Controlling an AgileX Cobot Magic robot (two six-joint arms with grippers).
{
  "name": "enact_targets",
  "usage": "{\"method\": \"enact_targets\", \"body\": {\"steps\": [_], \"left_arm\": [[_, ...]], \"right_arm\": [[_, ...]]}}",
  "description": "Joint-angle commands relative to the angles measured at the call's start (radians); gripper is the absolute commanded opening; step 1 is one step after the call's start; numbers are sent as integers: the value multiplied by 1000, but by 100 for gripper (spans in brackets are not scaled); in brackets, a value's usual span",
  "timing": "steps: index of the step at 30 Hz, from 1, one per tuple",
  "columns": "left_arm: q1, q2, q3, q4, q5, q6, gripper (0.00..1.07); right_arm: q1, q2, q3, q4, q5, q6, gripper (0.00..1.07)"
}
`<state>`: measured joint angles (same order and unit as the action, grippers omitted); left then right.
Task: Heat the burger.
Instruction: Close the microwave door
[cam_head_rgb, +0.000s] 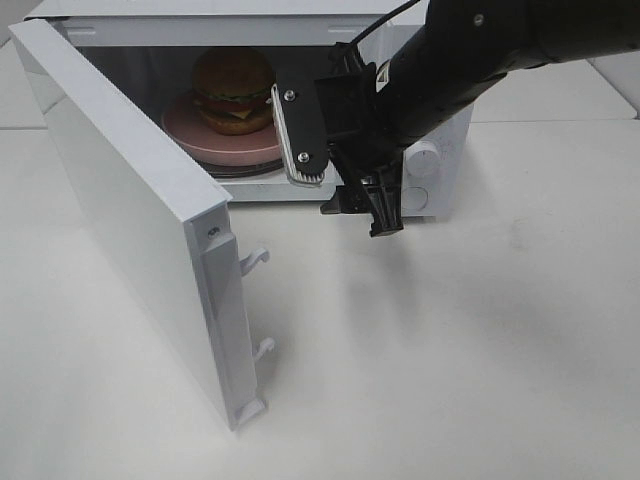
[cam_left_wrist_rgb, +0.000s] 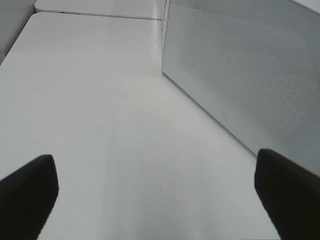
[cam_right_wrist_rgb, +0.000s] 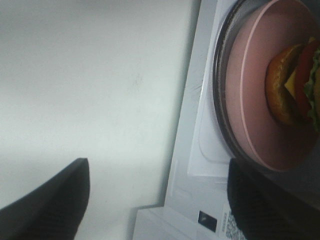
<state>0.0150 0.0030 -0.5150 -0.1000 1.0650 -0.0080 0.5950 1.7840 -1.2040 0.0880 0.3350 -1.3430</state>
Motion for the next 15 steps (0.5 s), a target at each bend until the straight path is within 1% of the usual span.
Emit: {"method": "enact_targets", "body": {"steps": [1,2,3,4,6,8,9,10,11,13,14,15], "left_arm": [[1,-5,0,-5,2,-7,100],[1,-5,0,-5,2,-7,100],[1,-5,0,-5,2,-7,100],[1,-5,0,-5,2,-7,100],[1,-5,0,-5,2,-7,100],[1,-5,0,-5,2,-7,100],[1,-5,0,-5,2,-7,100],[1,-5,0,-5,2,-7,100],[1,-5,0,-5,2,-7,100],[1,-5,0,-5,2,-7,100],[1,-5,0,-5,2,-7,100],[1,-5,0,-5,2,-7,100]], "right_arm": [[-12,-46,32,5,-8,24,76],[-13,-76,57,5,-8,51,76],[-13,-76,57,5,-8,51,76],[-15,-110,87,4,-8,73,76],[-20,-125,99,4,-8,82,76],[-24,-183,145,5,-8,107,76],[-24,-183,145,5,-8,107,76],[-24,-217,177,5,-8,139,76],[-24,-217,177,5,-8,139,76],[-24,-273,221,5,-7,213,76],[-24,-273,221,5,-7,213,76],[-24,-312,249,5,-6,279,76]]}}
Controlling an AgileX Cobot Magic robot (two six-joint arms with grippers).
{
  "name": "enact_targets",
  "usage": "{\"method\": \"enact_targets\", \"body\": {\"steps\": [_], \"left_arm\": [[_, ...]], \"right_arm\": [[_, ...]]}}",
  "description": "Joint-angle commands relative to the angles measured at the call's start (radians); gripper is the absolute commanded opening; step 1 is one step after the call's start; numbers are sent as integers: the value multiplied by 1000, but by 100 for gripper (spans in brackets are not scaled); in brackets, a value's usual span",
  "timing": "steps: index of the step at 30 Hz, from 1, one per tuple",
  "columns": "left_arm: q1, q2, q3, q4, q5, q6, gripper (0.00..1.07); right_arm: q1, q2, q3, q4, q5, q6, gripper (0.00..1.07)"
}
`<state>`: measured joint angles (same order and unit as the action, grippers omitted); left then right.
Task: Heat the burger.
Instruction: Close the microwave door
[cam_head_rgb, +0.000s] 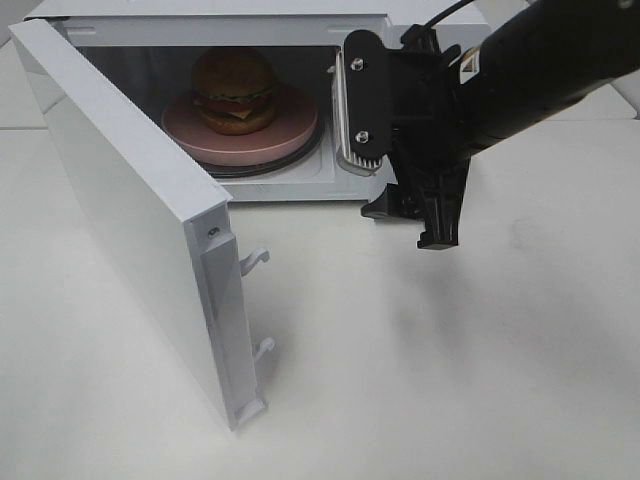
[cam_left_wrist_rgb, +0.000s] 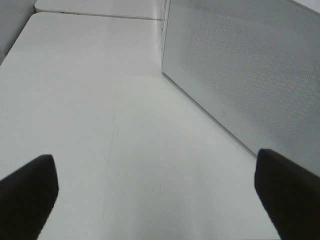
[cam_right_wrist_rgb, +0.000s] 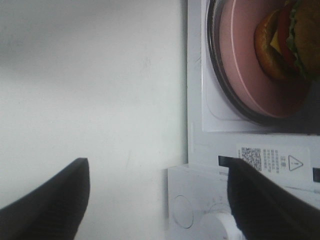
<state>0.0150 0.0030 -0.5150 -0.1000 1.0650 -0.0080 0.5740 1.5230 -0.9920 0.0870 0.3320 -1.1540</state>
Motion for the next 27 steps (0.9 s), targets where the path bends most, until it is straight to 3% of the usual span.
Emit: {"method": "enact_targets", "body": {"steps": [1,16,27], "left_arm": [[1,-5,0,-5,2,-7,100],[1,-5,0,-5,2,-7,100],[1,-5,0,-5,2,-7,100]], "right_arm": [[-3,-72,54,5,-3,126,75],[-3,-401,280,-55,135,591,75],[-3,-610,286,-55,440,973,75]]}}
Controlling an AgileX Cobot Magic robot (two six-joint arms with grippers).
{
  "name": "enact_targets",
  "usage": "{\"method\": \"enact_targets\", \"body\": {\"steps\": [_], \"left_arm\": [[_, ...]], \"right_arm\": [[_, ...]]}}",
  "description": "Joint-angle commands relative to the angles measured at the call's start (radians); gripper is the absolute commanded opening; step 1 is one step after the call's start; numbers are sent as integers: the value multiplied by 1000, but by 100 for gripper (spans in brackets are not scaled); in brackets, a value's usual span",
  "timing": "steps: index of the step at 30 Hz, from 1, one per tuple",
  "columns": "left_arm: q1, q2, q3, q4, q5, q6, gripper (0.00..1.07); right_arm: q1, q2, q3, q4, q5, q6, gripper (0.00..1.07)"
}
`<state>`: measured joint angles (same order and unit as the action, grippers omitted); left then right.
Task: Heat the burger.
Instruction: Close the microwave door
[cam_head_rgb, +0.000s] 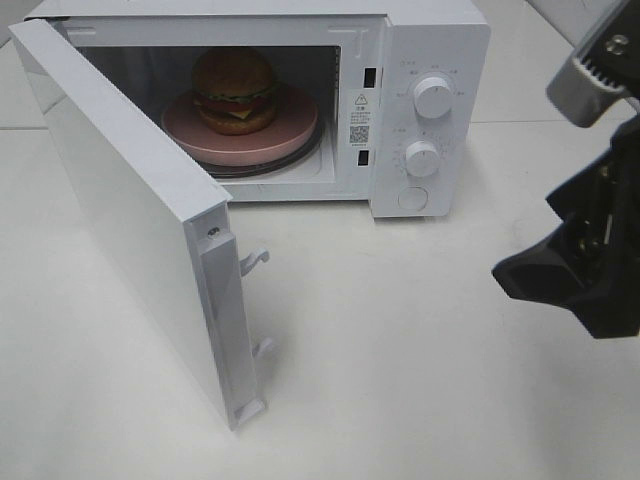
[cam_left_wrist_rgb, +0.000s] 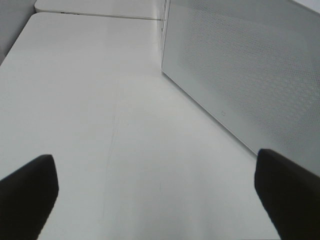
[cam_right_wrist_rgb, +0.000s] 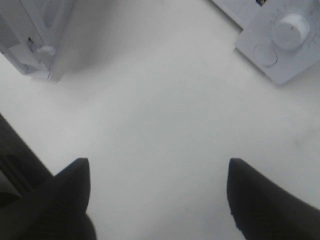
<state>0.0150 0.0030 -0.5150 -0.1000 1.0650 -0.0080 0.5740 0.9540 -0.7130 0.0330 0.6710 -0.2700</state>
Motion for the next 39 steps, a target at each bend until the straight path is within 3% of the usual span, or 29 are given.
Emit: {"method": "enact_targets", "body": {"steps": [1,3,11,22,26,28,32,39], "left_arm": [[1,-5,0,-5,2,-7,100],[1,-5,0,-5,2,-7,100],[1,-5,0,-5,2,-7,100],[1,-5,0,-5,2,-7,100],[1,-5,0,-5,2,-7,100],[1,-5,0,-5,2,-7,100],[1,-5,0,-5,2,-7,100],[1,-5,0,-5,2,-7,100]], "right_arm": [[-3,-41,7,-1,101,89,75],[-3,-92,7,-1,215,158,75],[-3,-204,6,-33,353,306,75],[-5,-376,6,-107,508,356,75],[-58,-438,6,-109,508,349,75],[-168,-518,7,-109,506,322,75],[-229,-579,7,-106,492,313,75],[-373,-757,87,-102,468,313,75]]}}
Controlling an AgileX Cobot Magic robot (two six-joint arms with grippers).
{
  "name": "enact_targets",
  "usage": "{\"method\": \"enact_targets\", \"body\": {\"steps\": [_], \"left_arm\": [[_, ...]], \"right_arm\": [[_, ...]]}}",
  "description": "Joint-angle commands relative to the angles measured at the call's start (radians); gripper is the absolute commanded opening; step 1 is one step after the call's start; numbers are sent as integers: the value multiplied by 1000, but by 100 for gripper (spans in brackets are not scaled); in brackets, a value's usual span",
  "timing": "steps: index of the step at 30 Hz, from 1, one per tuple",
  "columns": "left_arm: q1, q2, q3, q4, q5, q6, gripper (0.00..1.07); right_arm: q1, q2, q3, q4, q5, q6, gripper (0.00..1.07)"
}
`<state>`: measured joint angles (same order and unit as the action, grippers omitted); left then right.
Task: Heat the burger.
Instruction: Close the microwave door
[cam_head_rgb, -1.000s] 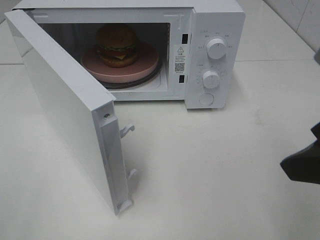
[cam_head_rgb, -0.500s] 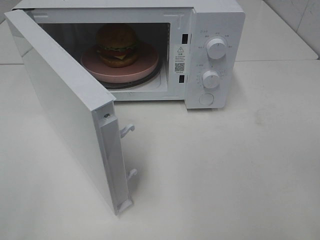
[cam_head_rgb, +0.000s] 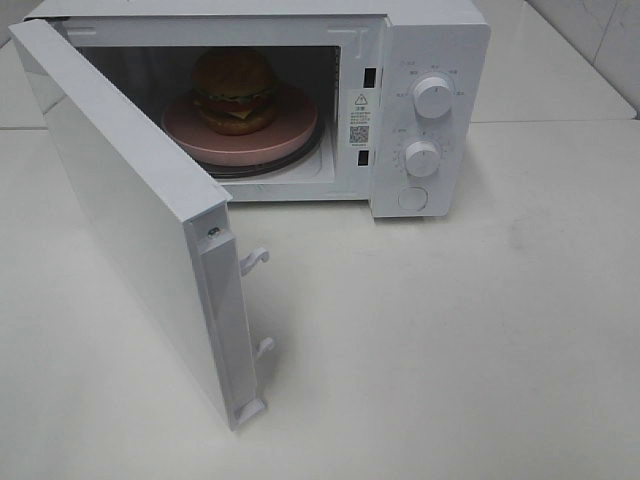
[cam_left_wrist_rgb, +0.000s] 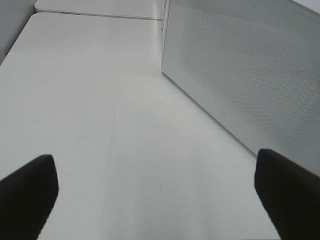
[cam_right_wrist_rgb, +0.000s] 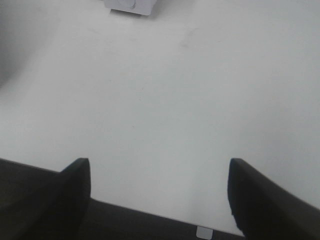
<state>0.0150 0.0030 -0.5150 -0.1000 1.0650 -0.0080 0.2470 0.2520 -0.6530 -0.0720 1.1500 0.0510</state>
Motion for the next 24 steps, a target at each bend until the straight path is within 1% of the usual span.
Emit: {"method": "enact_targets", "body": {"steps": [1,3,6,8,12,14,24], "left_arm": [[1,-5,0,-5,2,-7,100],[1,-5,0,-5,2,-7,100],[1,-5,0,-5,2,-7,100],[1,-5,0,-5,2,-7,100],[1,-5,0,-5,2,-7,100],[1,-5,0,-5,2,-7,100],[1,-5,0,-5,2,-8,100]], "right_arm": [[-46,-55,27,3,-11,-8,75],[-88,-111,61,9,-16,-8,75],[-109,-144,81,10,-32,-8,75],[-145,-199,110,9,-68,-8,75],[-176,-240,118,14,-112,-8,75],[-198,-284,156,20,-158,-11,75],[-199,-283,152,34,-159,-26,75]]}}
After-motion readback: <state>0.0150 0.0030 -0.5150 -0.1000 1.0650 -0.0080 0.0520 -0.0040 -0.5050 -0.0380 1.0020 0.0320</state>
